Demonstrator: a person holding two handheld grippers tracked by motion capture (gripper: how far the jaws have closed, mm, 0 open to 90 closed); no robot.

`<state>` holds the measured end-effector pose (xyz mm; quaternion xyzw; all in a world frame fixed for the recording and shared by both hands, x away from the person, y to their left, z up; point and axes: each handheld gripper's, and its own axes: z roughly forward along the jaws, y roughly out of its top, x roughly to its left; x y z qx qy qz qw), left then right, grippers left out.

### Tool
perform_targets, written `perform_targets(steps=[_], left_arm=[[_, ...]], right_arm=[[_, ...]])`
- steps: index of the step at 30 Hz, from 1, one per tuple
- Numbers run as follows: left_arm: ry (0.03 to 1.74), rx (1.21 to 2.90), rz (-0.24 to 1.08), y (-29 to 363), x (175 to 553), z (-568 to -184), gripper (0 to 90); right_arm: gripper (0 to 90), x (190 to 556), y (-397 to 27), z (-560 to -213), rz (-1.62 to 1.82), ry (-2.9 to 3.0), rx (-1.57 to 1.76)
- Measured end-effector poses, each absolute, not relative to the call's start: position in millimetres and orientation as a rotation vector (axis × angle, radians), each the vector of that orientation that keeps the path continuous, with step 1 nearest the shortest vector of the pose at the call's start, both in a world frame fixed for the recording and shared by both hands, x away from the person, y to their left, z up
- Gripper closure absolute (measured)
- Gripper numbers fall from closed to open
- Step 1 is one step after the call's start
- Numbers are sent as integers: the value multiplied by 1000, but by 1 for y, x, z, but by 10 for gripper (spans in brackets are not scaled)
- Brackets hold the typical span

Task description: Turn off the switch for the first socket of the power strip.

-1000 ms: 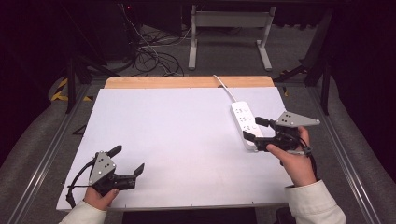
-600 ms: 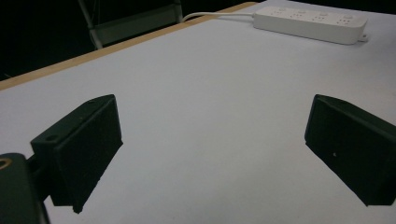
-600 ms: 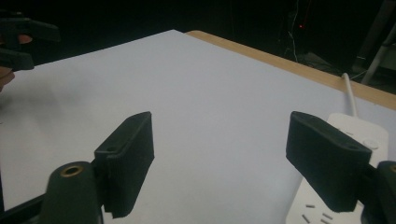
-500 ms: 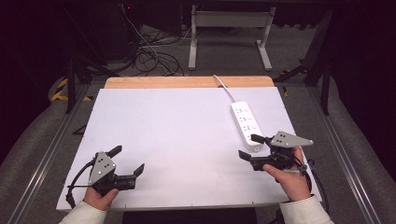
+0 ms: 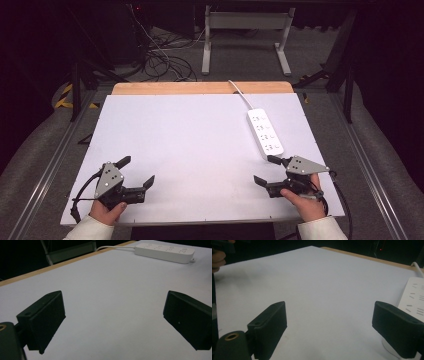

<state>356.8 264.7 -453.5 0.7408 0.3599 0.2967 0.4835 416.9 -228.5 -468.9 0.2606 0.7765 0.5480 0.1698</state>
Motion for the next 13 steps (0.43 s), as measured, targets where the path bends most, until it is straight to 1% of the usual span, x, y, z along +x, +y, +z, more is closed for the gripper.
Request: perform_targets(steps=[4, 7, 10, 13], left_arm=[[857, 1807, 726, 266, 357, -454, 41], [834, 1798, 705, 266, 357, -454, 33], [848, 1806, 703, 266, 358, -454, 32], [869, 1815, 687, 266, 361, -456, 32]], right_arm=[[123, 414, -228, -475, 1502, 2224, 726], [109, 415, -226, -480, 1486, 2242, 762], [105, 415, -225, -481, 1482, 2249, 759], [109, 417, -228, -482, 1480, 2257, 827]])
